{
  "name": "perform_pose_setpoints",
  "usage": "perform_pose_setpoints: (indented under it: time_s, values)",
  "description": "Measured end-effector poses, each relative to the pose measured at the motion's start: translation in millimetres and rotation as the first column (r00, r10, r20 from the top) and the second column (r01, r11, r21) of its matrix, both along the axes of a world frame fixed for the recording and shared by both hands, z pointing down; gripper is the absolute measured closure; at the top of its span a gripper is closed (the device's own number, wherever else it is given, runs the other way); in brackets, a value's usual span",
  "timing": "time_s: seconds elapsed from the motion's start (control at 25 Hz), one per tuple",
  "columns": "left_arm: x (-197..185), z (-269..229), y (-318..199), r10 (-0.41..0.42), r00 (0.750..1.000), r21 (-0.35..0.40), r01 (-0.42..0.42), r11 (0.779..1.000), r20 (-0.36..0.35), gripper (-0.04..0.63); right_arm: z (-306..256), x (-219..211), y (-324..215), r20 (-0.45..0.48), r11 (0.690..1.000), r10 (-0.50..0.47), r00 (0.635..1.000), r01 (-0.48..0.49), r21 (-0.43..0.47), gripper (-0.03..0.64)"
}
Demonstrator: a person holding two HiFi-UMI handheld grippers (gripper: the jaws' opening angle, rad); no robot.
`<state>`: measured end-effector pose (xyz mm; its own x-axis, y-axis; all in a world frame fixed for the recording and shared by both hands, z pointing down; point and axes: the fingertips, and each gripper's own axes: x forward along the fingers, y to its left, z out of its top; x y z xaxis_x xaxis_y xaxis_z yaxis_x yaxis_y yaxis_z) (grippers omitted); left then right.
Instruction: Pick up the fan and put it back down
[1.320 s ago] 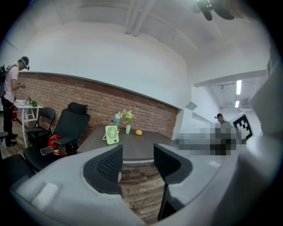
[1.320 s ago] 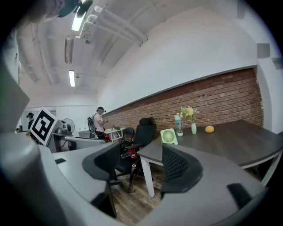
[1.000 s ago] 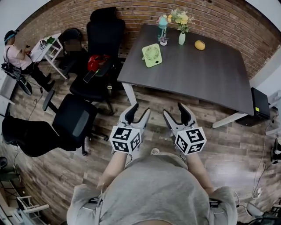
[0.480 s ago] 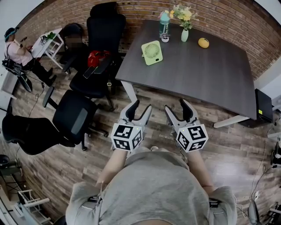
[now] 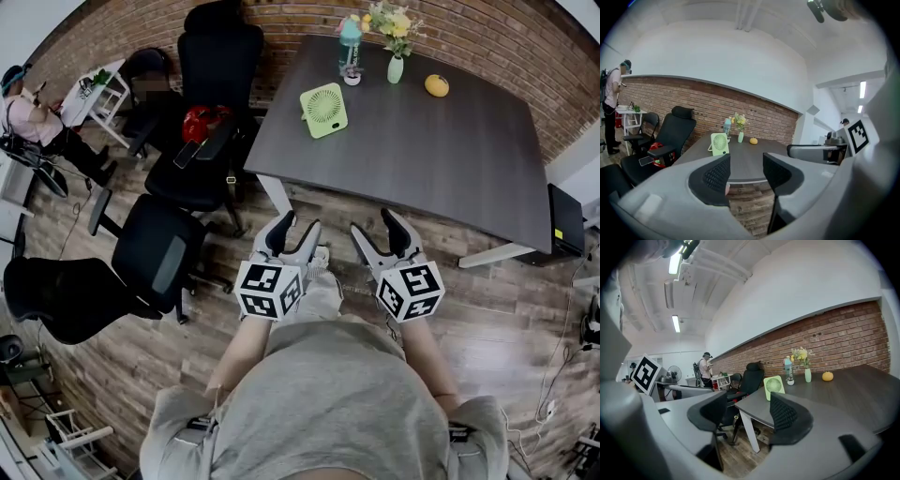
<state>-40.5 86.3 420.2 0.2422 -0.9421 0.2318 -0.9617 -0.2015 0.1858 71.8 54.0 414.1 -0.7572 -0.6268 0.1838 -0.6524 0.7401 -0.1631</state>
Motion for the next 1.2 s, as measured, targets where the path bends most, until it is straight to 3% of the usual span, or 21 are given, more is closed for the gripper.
perform_pose_setpoints:
  time_s: [0.72, 1.2]
  values:
    - [-57.2, 26.4, -151.1, 0.052, 0.999, -0.044, -0.052, 0.998, 0.000, 0.380, 14.9, -64.5, -149.8, -0.033, 1.000, -0.005, 0.999, 0.004, -0.009, 0.334]
    - [-90.7, 47.4, -232.5, 0.087, 0.996, -0.120, -0.089, 0.989, -0.019, 0.376, 32.8, -107.0, -239.3, -0.083, 0.998, -0.021, 0.996, 0.017, -0.059, 0.334]
